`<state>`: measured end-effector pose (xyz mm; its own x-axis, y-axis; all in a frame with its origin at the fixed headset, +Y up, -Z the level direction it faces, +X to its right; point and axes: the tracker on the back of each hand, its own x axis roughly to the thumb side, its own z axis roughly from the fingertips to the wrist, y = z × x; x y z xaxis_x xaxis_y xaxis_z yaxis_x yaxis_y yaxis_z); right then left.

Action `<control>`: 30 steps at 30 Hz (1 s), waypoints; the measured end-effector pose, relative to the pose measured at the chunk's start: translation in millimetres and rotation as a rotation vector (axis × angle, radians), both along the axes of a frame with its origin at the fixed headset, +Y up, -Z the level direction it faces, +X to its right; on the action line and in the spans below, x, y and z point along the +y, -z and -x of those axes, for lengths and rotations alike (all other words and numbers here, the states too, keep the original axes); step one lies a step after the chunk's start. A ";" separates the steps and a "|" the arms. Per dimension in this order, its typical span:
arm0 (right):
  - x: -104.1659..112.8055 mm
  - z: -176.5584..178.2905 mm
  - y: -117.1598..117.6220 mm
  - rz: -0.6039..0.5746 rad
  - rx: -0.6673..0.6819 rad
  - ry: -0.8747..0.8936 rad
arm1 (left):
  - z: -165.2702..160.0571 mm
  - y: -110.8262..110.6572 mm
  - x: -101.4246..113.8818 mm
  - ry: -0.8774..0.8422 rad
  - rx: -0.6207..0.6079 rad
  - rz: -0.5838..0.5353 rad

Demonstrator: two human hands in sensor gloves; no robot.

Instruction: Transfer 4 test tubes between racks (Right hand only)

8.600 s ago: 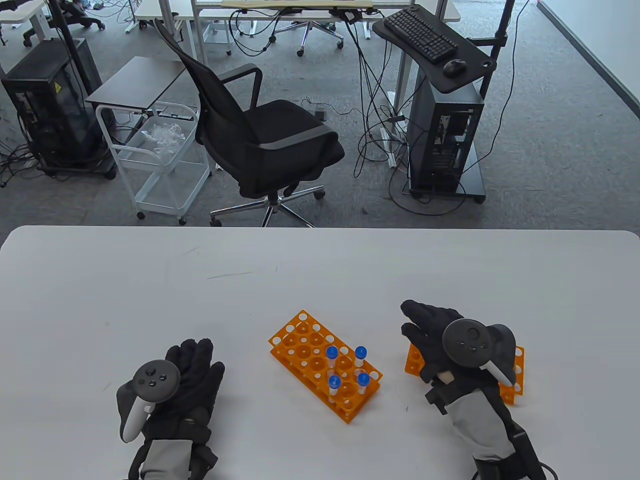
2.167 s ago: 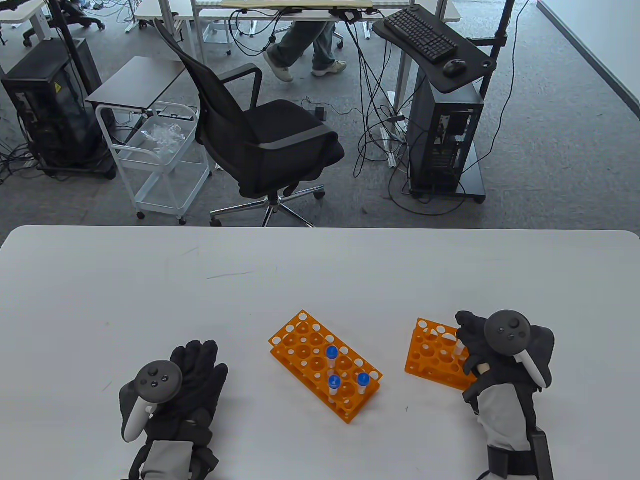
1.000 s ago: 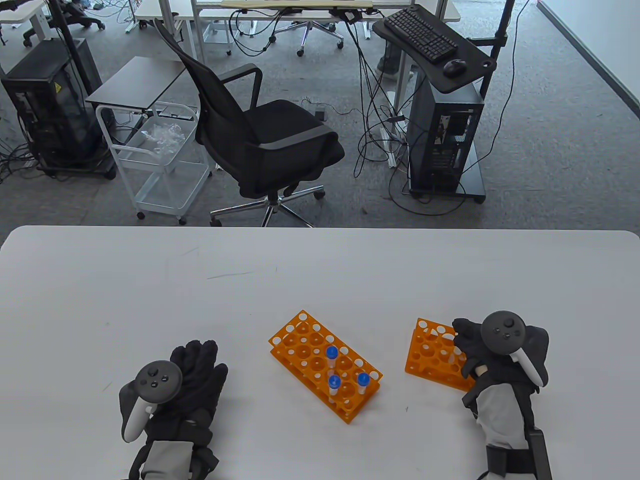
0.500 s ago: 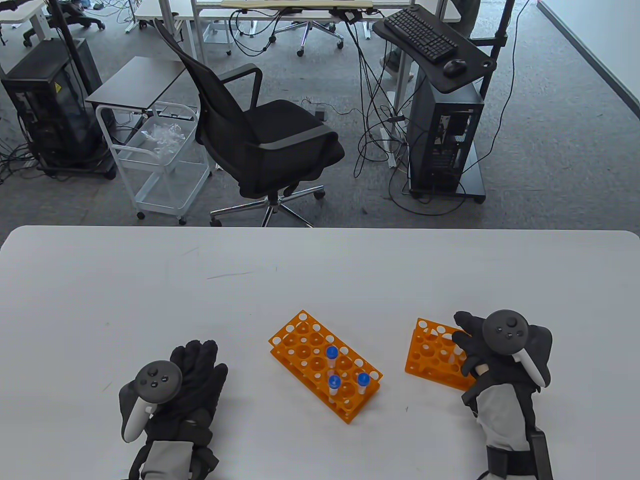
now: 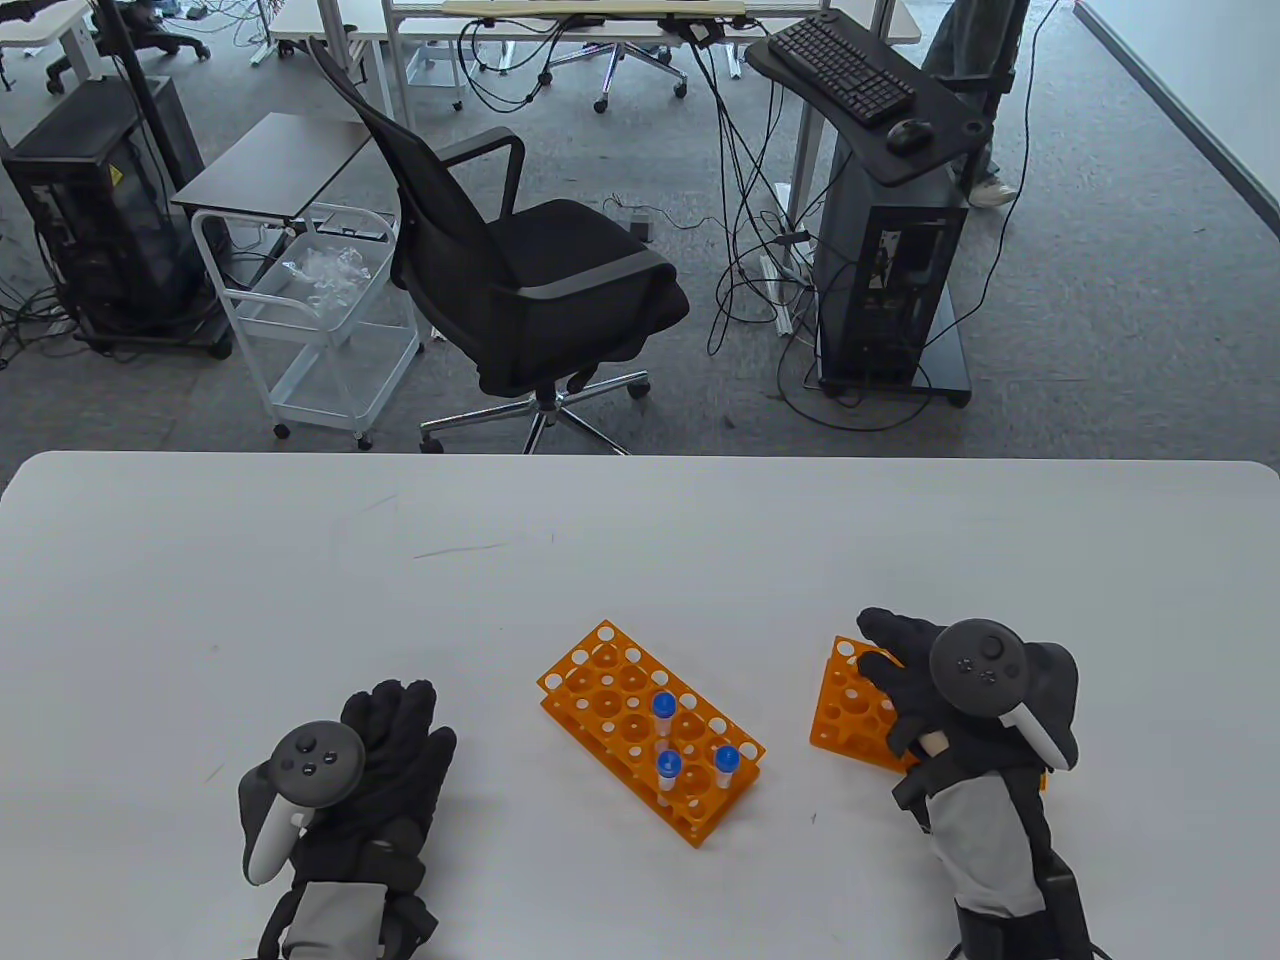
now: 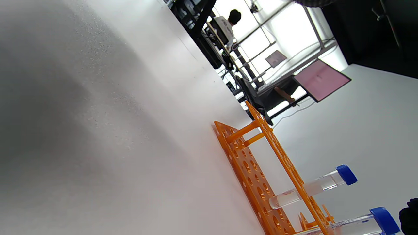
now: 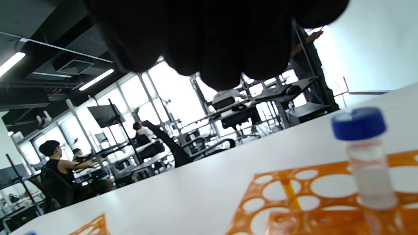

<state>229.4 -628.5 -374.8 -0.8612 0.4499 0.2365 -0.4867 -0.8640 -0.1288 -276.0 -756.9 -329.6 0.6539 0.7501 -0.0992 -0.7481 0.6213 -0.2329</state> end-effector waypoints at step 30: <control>-14.4 95.1 -15.3 0.085 0.329 -0.134 | 0.1 0.2 0.0 -0.001 -0.002 -0.002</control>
<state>134.3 -642.9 -359.5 -0.7979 0.3677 0.4777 -0.3716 -0.9239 0.0905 -276.0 -756.9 -329.7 0.6533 0.7509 -0.0963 -0.7483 0.6211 -0.2331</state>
